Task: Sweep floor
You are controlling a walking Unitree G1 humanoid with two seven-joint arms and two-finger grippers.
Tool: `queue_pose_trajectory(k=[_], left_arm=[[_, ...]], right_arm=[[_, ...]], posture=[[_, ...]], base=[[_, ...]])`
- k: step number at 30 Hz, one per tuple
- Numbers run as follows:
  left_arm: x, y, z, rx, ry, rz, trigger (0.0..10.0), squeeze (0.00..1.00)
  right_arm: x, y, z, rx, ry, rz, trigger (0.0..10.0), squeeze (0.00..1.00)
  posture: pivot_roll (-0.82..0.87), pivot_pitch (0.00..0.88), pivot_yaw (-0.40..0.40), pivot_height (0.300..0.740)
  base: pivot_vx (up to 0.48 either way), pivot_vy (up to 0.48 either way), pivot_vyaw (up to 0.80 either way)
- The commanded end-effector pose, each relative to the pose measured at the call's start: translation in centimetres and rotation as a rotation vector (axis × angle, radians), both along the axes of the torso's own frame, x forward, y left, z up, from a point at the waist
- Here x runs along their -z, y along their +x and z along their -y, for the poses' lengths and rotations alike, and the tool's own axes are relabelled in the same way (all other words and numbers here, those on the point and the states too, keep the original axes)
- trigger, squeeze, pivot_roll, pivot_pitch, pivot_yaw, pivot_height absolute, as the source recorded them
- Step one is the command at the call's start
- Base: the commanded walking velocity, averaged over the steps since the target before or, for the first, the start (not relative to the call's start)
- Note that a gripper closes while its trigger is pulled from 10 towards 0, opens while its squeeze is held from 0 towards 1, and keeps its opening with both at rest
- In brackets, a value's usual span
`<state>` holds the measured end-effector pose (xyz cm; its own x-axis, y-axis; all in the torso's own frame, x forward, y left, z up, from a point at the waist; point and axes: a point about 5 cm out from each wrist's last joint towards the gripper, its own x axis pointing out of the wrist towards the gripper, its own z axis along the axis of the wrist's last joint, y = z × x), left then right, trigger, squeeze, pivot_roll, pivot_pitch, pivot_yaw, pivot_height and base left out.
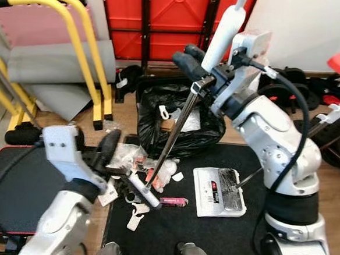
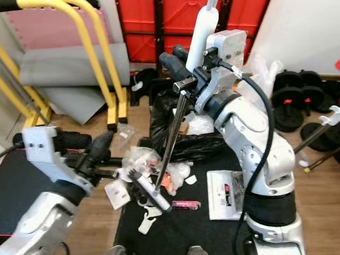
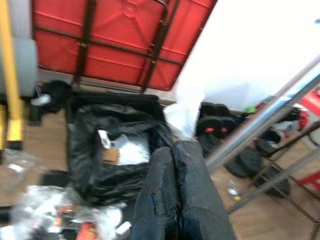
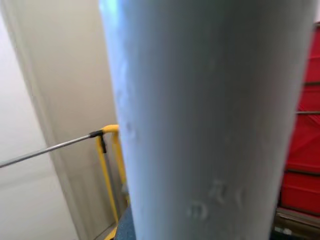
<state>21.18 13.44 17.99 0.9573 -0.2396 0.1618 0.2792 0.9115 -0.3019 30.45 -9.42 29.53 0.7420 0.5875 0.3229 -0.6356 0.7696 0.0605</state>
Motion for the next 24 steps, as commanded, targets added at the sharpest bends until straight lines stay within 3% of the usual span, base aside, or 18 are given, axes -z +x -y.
queue_pose_trajectory(k=[1, 5, 15, 24], left_arm=[[0.6, -0.2, 0.4, 0.034, -0.005, -0.026, 10.0, 0.00], [0.9, -1.0, 1.8, 0.115, 0.050, -0.040, 10.0, 0.00], [0.9, -1.2, 2.2, 0.135, 0.101, -0.034, 10.0, 0.00], [1.1, -1.4, 2.1, 0.120, 0.110, -0.041, 10.0, 0.00]], right_arm=[[-0.3, -0.2, 0.0, 0.010, 0.027, 0.027, 10.0, 0.00], [0.8, 0.1, 0.7, 0.070, 0.067, -0.024, 10.0, 0.00], [1.0, 0.1, 0.7, 0.077, 0.110, -0.028, 10.0, 0.00], [1.4, 0.5, 0.8, 0.088, 0.157, -0.029, 10.0, 0.00]], posture=[[-0.12, 0.136, -0.023, 0.740], [-0.12, 0.162, -0.008, 0.740], [-0.12, 0.180, 0.002, 0.740], [-0.10, 0.184, 0.012, 0.740]], base=[[0.000, 0.000, -0.61], [0.000, 0.000, -0.63], [0.000, 0.000, -0.74], [0.000, -0.190, 0.00]])
